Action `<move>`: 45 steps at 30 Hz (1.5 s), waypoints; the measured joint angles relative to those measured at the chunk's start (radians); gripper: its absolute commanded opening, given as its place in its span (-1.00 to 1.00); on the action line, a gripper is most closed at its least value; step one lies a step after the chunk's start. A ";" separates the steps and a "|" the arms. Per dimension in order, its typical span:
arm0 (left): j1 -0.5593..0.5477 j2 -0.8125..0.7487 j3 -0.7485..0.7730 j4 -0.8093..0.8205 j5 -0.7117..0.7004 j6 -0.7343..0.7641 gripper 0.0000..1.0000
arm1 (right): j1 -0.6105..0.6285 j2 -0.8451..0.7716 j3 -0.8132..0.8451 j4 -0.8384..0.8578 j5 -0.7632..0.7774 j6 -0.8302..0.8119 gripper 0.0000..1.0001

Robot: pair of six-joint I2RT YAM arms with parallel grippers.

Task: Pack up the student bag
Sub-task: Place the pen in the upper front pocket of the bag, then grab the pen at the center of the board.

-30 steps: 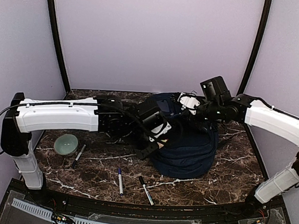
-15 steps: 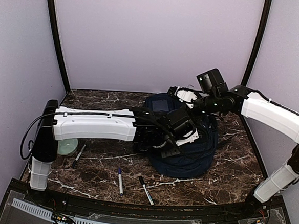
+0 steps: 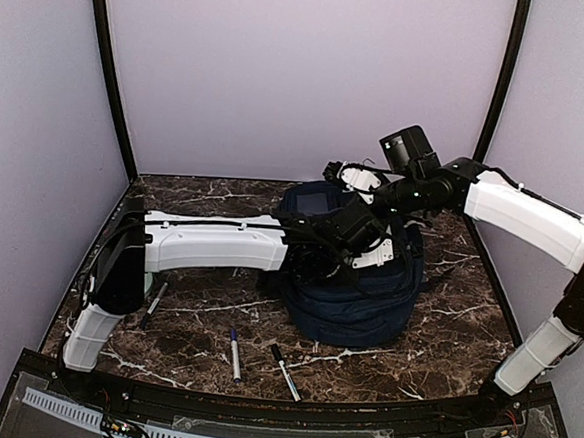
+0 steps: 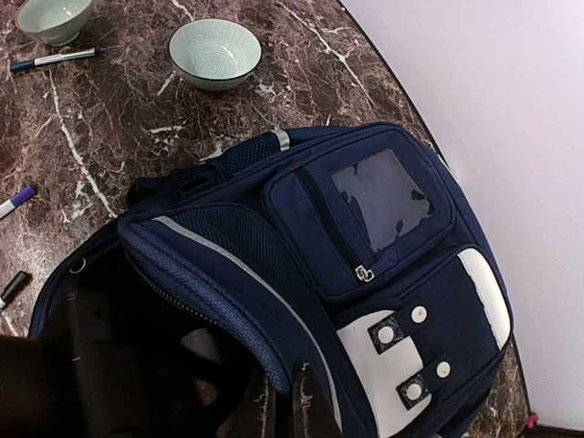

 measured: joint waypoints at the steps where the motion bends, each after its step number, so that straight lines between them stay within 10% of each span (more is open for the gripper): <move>1: 0.010 0.018 0.007 0.014 -0.006 0.013 -0.82 | 0.002 0.002 0.002 -0.005 -0.002 0.000 -1.00; 12: 0.039 0.044 0.014 0.071 -0.027 0.066 -0.17 | -0.004 0.023 0.010 0.008 0.018 0.016 -1.00; 28: -0.040 -0.082 -0.153 0.062 -0.066 -0.034 -0.13 | -0.041 -0.008 -0.043 0.043 -0.035 0.023 -1.00; 35: -0.209 -0.304 -0.317 -0.013 -0.004 -0.261 -0.13 | -0.076 -0.050 -0.145 0.118 -0.091 0.036 -1.00; 45: -0.177 -0.401 -0.413 -0.247 0.164 -0.922 -0.24 | -0.080 -0.071 -0.191 0.159 -0.121 0.040 -1.00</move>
